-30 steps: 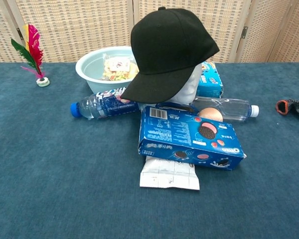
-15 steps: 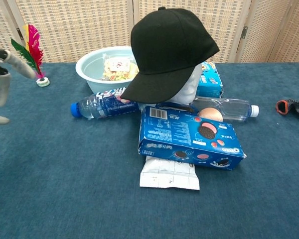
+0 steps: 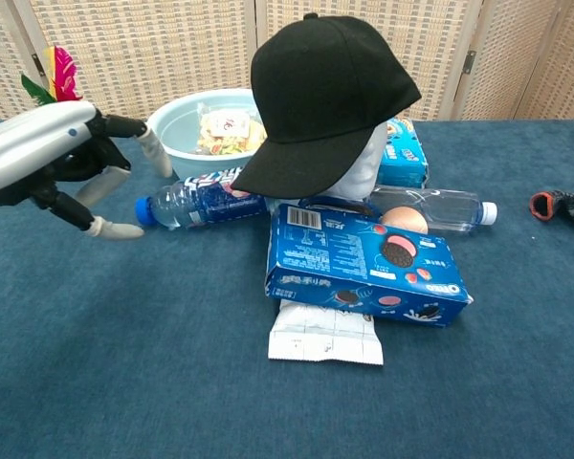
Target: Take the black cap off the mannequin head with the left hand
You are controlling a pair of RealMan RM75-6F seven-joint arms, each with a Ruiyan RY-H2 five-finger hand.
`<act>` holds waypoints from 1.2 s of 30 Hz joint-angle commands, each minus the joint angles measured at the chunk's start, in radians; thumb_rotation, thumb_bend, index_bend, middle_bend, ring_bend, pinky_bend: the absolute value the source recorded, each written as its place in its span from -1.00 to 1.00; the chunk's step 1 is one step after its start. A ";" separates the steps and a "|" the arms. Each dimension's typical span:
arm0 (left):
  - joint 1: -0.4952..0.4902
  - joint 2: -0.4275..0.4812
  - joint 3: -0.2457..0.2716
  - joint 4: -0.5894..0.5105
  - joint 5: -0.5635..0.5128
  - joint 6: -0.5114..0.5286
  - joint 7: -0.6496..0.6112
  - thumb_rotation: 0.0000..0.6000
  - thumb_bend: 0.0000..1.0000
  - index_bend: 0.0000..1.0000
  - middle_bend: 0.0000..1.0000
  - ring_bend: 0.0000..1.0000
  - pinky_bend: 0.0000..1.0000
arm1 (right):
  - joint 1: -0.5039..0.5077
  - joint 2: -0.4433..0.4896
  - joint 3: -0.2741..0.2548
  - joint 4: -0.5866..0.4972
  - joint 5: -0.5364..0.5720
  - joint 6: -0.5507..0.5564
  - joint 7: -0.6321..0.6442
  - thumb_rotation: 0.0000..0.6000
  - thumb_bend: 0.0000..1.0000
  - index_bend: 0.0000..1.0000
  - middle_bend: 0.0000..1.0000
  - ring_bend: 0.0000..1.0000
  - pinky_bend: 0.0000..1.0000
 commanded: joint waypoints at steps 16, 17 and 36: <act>-0.073 -0.205 -0.045 0.165 -0.119 0.008 0.084 1.00 -0.85 -0.19 0.80 1.00 1.00 | -0.010 -0.004 -0.001 0.015 0.015 -0.002 0.011 1.00 -0.61 -0.35 -0.43 -0.57 -0.36; -0.075 -0.211 -0.047 0.167 -0.125 0.008 0.083 1.00 -0.85 -0.19 0.80 1.00 1.00 | -0.010 -0.004 -0.001 0.015 0.015 -0.002 0.011 1.00 -0.61 -0.35 -0.43 -0.57 -0.36; -0.083 -0.314 -0.089 0.197 -0.232 0.044 0.056 1.00 -0.85 -0.10 0.84 1.00 1.00 | -0.010 -0.007 0.000 0.021 0.024 -0.016 0.015 1.00 -0.61 -0.35 -0.43 -0.57 -0.36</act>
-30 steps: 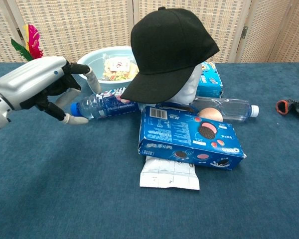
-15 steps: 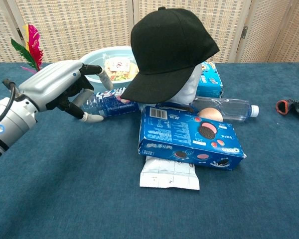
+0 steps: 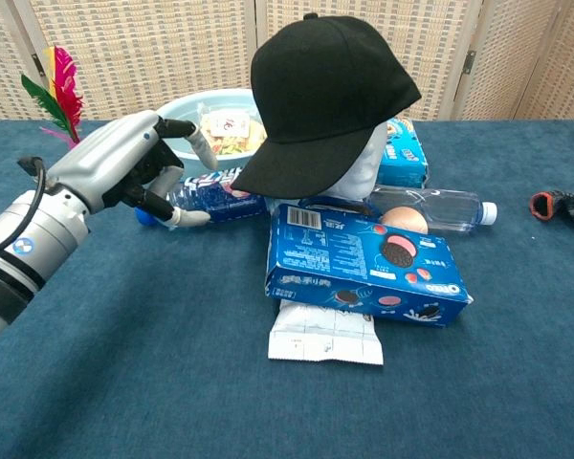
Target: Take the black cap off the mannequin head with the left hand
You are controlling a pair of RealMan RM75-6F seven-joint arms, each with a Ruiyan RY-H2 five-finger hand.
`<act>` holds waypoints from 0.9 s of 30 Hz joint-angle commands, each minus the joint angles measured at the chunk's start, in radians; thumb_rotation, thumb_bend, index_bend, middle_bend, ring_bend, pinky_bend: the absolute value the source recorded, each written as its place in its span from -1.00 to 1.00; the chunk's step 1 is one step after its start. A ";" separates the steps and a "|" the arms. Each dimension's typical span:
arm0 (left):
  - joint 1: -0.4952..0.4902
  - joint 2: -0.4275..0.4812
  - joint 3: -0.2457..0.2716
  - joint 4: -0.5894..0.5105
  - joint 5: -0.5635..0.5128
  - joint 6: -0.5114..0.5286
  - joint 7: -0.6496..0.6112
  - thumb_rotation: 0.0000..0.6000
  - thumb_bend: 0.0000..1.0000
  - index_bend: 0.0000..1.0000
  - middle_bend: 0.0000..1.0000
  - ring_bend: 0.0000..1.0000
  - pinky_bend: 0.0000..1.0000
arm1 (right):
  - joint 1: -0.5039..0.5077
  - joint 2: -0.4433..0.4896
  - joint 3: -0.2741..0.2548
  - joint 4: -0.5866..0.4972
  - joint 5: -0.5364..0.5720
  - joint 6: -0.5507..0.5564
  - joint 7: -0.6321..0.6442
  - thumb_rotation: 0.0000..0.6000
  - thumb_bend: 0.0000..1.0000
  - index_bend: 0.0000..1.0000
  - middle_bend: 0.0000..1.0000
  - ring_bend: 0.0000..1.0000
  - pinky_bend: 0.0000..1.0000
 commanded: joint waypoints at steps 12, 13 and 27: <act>-0.005 -0.084 -0.027 0.045 -0.044 0.040 -0.025 1.00 -0.85 -0.10 0.84 1.00 1.00 | -0.008 0.008 -0.001 -0.001 0.001 0.009 0.005 1.00 -0.61 -0.35 -0.43 -0.57 -0.36; -0.006 -0.089 -0.028 0.048 -0.046 0.042 -0.026 1.00 -0.85 -0.10 0.84 1.00 1.00 | -0.009 0.008 -0.001 -0.001 0.001 0.010 0.006 1.00 -0.61 -0.35 -0.43 -0.57 -0.36; -0.030 -0.147 -0.062 0.076 -0.075 0.046 -0.060 1.00 -0.85 -0.10 0.85 1.00 1.00 | -0.014 0.010 -0.001 0.003 0.002 0.013 0.010 1.00 -0.61 -0.35 -0.43 -0.57 -0.36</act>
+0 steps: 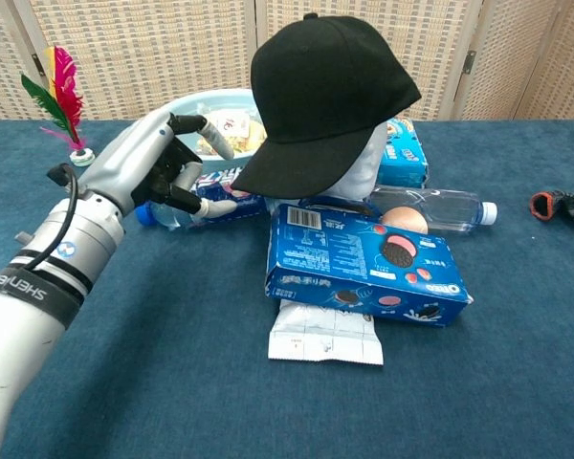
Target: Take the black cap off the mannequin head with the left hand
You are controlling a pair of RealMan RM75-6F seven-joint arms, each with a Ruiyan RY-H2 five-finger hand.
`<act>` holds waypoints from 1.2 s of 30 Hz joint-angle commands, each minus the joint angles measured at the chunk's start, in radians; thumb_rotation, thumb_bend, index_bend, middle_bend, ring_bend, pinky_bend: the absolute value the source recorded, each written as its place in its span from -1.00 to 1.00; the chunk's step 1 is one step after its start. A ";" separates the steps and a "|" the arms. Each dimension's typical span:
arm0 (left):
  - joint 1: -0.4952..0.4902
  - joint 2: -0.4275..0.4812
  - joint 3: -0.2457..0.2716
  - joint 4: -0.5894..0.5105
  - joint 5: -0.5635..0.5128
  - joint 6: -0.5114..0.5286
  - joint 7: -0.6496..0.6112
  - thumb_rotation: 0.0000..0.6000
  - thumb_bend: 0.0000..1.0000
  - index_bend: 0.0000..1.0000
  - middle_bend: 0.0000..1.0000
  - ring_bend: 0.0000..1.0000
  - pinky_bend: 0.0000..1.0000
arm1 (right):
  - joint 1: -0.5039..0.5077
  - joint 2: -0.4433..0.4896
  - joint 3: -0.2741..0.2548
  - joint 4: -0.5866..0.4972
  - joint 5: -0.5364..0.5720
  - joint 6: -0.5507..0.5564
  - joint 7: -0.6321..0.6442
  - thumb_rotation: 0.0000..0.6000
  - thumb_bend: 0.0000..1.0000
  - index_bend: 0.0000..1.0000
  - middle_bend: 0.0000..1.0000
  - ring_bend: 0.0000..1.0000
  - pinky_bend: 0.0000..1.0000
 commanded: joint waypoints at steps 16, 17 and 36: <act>-0.040 -0.051 -0.025 0.042 -0.006 -0.002 -0.046 1.00 -0.85 -0.10 0.85 1.00 1.00 | -0.007 0.006 -0.001 -0.010 0.001 0.005 -0.010 1.00 -0.61 -0.35 -0.43 -0.57 -0.36; -0.042 -0.055 -0.026 0.045 -0.008 -0.003 -0.048 1.00 -0.85 -0.10 0.85 1.00 1.00 | -0.008 0.006 -0.001 -0.011 0.001 0.005 -0.012 1.00 -0.61 -0.35 -0.43 -0.57 -0.36; -0.093 -0.122 -0.067 0.118 -0.035 -0.018 -0.094 1.00 -0.85 -0.13 0.85 1.00 1.00 | -0.015 0.013 0.000 -0.020 0.005 0.008 -0.020 1.00 -0.61 -0.35 -0.43 -0.57 -0.36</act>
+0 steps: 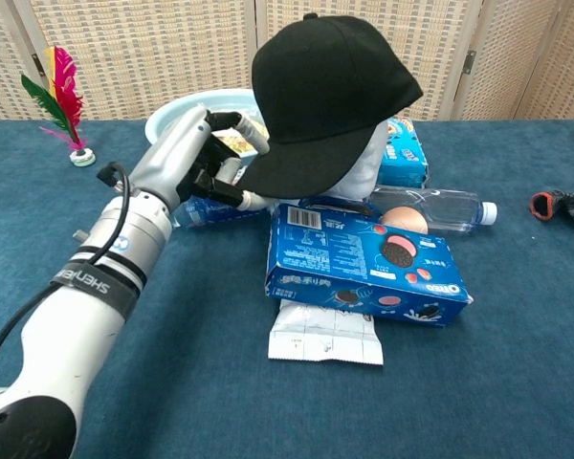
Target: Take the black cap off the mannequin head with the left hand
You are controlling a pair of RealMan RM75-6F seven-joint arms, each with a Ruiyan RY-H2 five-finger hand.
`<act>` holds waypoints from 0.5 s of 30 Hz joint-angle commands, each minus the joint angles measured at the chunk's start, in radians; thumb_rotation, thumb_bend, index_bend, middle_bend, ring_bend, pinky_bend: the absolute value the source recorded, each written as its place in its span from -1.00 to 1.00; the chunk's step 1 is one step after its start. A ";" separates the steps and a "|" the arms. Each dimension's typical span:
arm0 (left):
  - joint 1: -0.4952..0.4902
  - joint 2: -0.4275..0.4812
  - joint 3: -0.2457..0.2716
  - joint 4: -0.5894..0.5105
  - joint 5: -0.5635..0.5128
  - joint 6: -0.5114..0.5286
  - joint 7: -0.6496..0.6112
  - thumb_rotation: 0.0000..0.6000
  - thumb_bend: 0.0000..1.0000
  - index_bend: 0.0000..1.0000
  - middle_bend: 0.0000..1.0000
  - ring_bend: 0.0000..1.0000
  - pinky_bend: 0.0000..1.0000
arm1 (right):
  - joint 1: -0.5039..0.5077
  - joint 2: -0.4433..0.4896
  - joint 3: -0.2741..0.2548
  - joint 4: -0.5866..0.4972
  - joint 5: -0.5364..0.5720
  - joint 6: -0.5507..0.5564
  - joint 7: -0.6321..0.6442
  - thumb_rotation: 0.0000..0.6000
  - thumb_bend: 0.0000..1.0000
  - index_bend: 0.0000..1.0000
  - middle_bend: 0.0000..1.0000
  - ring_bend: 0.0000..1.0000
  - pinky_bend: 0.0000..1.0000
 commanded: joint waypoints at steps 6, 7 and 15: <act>-0.012 -0.009 -0.013 0.016 -0.004 0.004 -0.024 1.00 -0.84 -0.15 0.85 1.00 1.00 | 0.001 0.000 0.001 0.000 0.001 -0.003 0.000 1.00 -0.61 -0.35 -0.43 -0.57 -0.36; -0.013 -0.010 -0.015 0.017 -0.006 0.005 -0.024 1.00 -0.83 -0.15 0.85 1.00 1.00 | 0.001 0.000 0.001 0.000 0.001 -0.004 -0.001 1.00 -0.61 -0.35 -0.43 -0.57 -0.36; -0.018 -0.008 -0.039 0.011 -0.024 0.010 -0.038 1.00 -0.78 -0.22 0.85 1.00 1.00 | 0.001 0.003 0.001 -0.006 0.000 -0.004 -0.005 1.00 -0.61 -0.35 -0.43 -0.57 -0.36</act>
